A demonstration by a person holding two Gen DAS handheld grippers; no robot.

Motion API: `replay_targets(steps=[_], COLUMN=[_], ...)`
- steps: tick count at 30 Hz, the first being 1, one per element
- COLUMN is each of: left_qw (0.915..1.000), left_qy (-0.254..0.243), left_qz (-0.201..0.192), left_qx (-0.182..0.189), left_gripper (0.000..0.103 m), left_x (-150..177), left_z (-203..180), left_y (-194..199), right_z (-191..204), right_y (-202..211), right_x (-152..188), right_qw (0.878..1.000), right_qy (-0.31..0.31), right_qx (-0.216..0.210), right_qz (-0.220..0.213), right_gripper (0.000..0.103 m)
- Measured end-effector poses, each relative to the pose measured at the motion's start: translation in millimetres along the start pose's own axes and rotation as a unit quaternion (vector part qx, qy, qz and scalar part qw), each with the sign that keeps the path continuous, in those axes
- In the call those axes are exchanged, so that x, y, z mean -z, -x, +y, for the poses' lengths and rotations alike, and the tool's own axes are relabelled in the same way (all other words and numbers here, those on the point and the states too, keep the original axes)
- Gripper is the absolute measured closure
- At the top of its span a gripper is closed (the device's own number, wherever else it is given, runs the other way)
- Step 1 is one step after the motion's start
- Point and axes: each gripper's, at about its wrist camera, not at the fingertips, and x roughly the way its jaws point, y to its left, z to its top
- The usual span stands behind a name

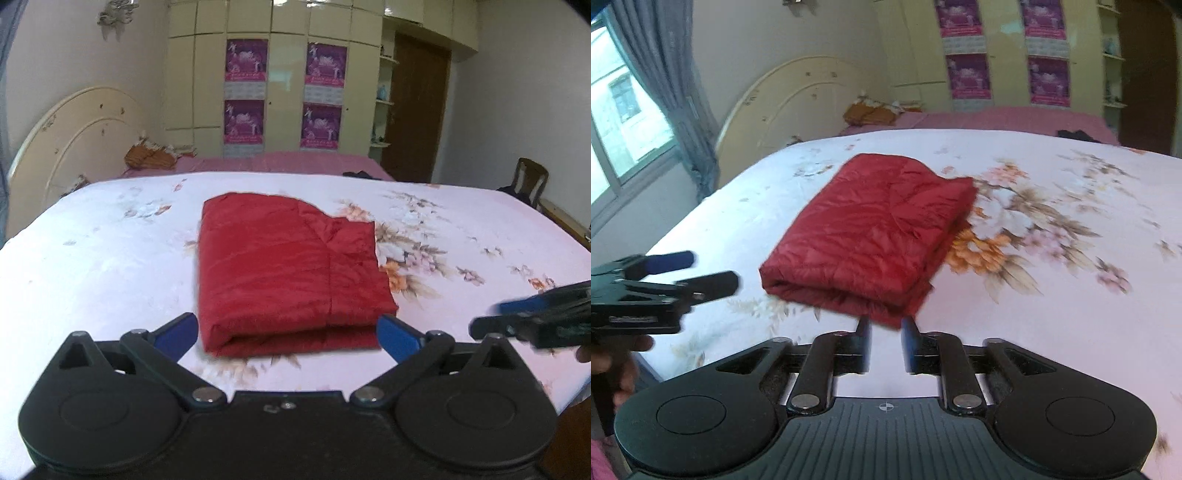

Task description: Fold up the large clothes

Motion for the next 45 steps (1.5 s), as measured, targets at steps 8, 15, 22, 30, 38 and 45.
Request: replay_targets(steps=[8,15,22,30,38,45], left_qw=[0.9997,0.9992,0.9991,0.9989,0.9986,0.9984], left_qy=[0.021,0.029,0.013,0.012,0.009,0.008], left_qz=[-0.004,-0.026,-0.038,-0.046,-0.053,-0.055], left_qx=[-0.016,-0.004,-0.009,-0.003,0.006,0.004], left_gripper=[0.0,0.0,0.0,0.0,0.001,0.001], left_x=[20.9,17.0,24.3,23.9,20.9,18.1], left_z=[-13.4,-29.3,-45.7,-50.3,-54.4,-53.4], left_y=[63.2,99.1,112.6,114.2,113.9,114.2], right_z=[17.5,43.1,52.8,49.8,43.2,42.8], right_y=[56.2,107.4,120.6,126.1,133.2,133.0], right_x=[29.9,45.6,54.5,56.7,54.6,50.2], right_qw=[0.997,0.994,0.992,0.991,0.991,0.99], right_qy=[-0.023,-0.017,0.003,0.006,0.004,0.009], right_qx=[0.062,0.09,0.109,0.112,0.114,0.114], right_qz=[-0.035,-0.067,-0.07,-0.072,-0.074,-0.077], right_gripper=[0.0,0.0,0.0,0.0,0.0,0.0])
